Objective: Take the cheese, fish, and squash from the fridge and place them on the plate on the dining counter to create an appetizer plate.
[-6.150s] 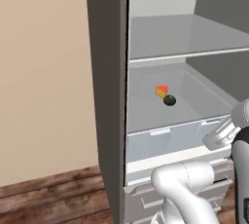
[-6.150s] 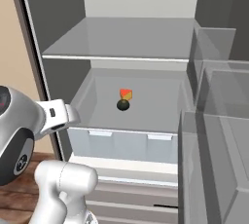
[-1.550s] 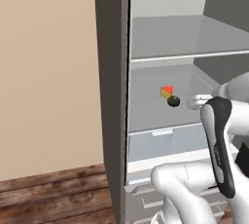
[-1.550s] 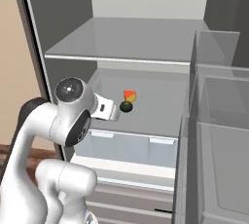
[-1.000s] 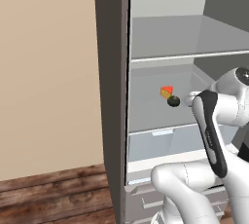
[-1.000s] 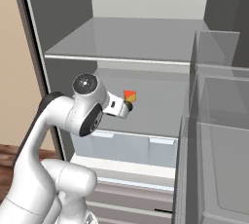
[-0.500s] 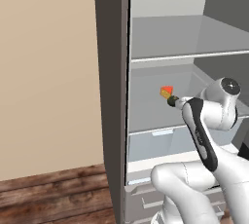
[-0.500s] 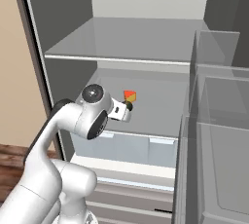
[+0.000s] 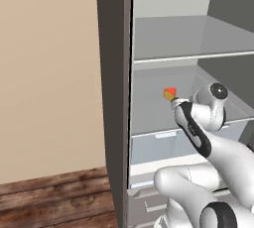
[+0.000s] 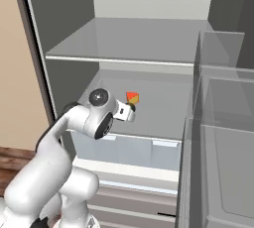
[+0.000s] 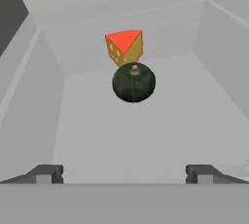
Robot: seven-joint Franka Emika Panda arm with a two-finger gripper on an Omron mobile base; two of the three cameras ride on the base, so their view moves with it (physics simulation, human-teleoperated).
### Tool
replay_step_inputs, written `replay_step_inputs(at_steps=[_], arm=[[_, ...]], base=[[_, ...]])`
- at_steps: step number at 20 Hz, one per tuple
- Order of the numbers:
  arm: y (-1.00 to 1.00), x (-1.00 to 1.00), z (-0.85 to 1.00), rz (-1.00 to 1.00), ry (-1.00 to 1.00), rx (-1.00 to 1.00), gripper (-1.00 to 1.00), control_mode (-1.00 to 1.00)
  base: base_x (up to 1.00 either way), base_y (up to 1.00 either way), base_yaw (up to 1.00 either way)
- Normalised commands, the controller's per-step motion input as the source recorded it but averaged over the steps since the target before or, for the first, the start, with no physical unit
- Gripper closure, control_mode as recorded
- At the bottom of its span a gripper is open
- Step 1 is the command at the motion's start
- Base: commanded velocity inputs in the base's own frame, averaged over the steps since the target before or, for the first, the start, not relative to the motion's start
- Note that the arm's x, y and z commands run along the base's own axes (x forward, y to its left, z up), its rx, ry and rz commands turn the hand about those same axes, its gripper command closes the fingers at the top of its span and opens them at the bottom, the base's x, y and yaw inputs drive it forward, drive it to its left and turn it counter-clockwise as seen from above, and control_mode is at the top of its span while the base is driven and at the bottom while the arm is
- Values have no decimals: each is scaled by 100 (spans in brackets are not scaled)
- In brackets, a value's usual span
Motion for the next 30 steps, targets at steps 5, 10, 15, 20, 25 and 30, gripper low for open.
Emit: replay_step_inputs(at_steps=[5, 10, 15, 20, 25, 30], arm=[[0, 53, -15, 0, 0, 0, -100, -100], [0, 53, -14, 0, 0, 0, -100, -100], [-7, 44, -16, 0, 0, 0, -100, -100], [-31, 28, -23, -3, 0, 0, -100, -100], [-33, 27, -23, -3, 0, 0, -100, -100], [-11, 42, -19, -2, 0, 0, -100, -100]], base=[[0, 0, 0], [0, 0, 0], [0, 0, 0], [0, 0, 0], [0, 0, 0], [0, 0, 0]])
